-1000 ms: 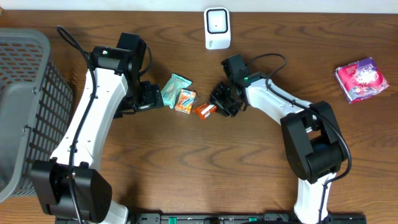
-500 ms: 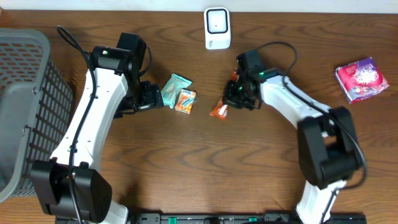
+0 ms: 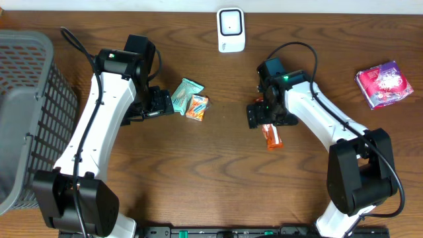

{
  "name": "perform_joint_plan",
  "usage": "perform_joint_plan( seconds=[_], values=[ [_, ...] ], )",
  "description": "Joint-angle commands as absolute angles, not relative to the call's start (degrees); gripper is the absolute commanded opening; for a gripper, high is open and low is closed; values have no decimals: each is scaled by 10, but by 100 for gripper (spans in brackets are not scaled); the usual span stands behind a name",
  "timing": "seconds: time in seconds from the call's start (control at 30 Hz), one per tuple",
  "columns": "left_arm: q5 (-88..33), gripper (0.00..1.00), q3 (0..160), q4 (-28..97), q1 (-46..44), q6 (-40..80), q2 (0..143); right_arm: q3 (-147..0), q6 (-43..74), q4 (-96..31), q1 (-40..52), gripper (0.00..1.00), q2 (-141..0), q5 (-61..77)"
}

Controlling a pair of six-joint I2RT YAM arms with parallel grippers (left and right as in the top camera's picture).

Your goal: Scan the item barcode

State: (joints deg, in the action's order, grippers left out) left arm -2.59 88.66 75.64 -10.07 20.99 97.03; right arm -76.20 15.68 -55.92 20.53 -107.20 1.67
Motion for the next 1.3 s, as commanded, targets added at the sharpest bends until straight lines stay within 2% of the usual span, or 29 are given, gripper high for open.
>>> perform_joint_plan(
  seconds=[0.0,0.17,0.47,0.6,0.73,0.83,1.0,1.2,1.27],
  values=[
    [-17,98,886,758,-99,211,974,-771,147,-562,205,93,-1075,1],
    [-17,98,886,758,-99,211,974,-799,147,-557,220,80,-1075,25],
    [-17,98,886,758,-99,211,974,-799,192,-519,284,77,-1110,-188],
    [-17,98,886,758,-99,211,974,-799,192,-486,290,77,-1135,-227],
    [-17,98,886,758,-99,211,974,-799,186,-473,288,73,-1160,-227],
    [-17,98,886,758,-99,211,974,-799,184,-477,290,61,-1183,-248],
    [-17,98,886,758,-99,211,974,-799,184,-486,291,56,-1215,-281],
    [-17,98,886,758,-99,211,974,-800,208,-505,292,10,-1225,-286],
    [-17,98,886,758,-99,211,974,-809,219,-523,295,1,-1225,-286]
  ],
)
